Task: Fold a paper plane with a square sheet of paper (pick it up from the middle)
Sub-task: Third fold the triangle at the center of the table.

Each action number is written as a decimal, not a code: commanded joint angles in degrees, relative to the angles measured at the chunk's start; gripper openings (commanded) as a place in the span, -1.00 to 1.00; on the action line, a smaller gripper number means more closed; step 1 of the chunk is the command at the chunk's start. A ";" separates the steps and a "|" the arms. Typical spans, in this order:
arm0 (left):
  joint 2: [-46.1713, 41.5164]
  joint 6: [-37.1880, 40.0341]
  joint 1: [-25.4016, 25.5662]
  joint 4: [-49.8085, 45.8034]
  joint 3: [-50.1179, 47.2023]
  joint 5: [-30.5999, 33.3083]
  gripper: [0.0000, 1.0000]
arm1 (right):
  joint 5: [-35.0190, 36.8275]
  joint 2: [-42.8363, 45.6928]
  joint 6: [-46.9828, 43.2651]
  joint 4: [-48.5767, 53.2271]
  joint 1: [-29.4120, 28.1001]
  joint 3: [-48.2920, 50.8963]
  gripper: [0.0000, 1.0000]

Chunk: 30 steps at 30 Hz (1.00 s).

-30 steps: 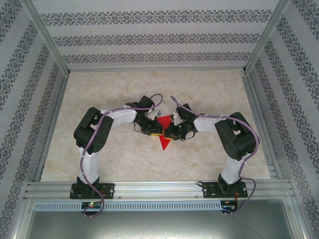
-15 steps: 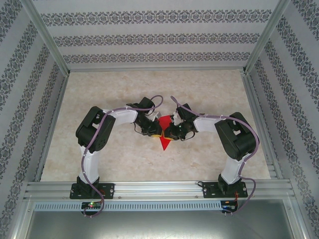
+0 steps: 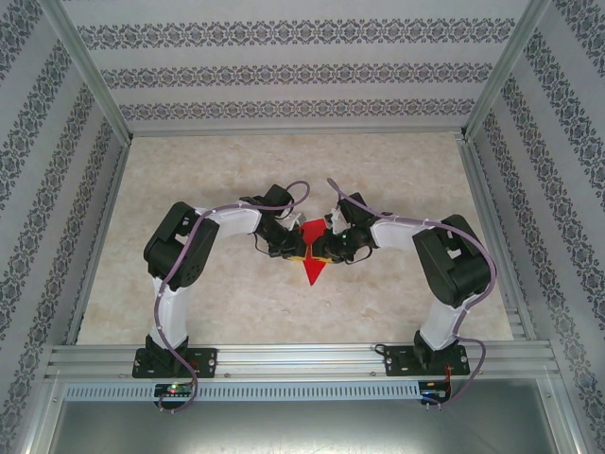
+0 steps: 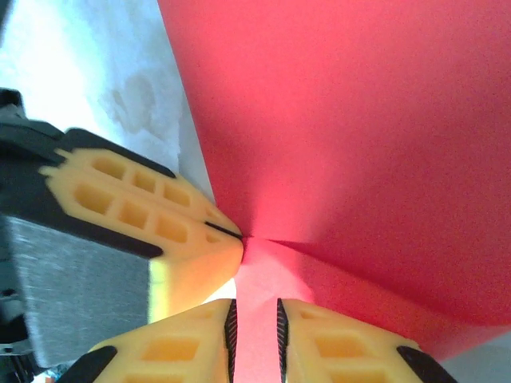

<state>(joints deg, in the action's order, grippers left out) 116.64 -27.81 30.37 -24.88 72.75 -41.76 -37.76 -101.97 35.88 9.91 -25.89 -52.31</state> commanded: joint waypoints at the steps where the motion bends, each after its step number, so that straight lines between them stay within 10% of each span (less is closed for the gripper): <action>1: 0.97 1.34 0.39 -1.00 1.10 1.40 -0.89 | 0.78 0.96 -1.70 1.02 1.66 -2.12 -0.55; 30: 0.39 2.72 0.13 -3.06 2.51 2.69 -0.89 | 3.99 -10.58 -9.75 8.10 4.23 -11.23 -0.63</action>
<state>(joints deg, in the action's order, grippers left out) 116.64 -27.09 30.37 -25.41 73.54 -40.05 -35.81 -111.18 28.25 15.09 -22.22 -62.92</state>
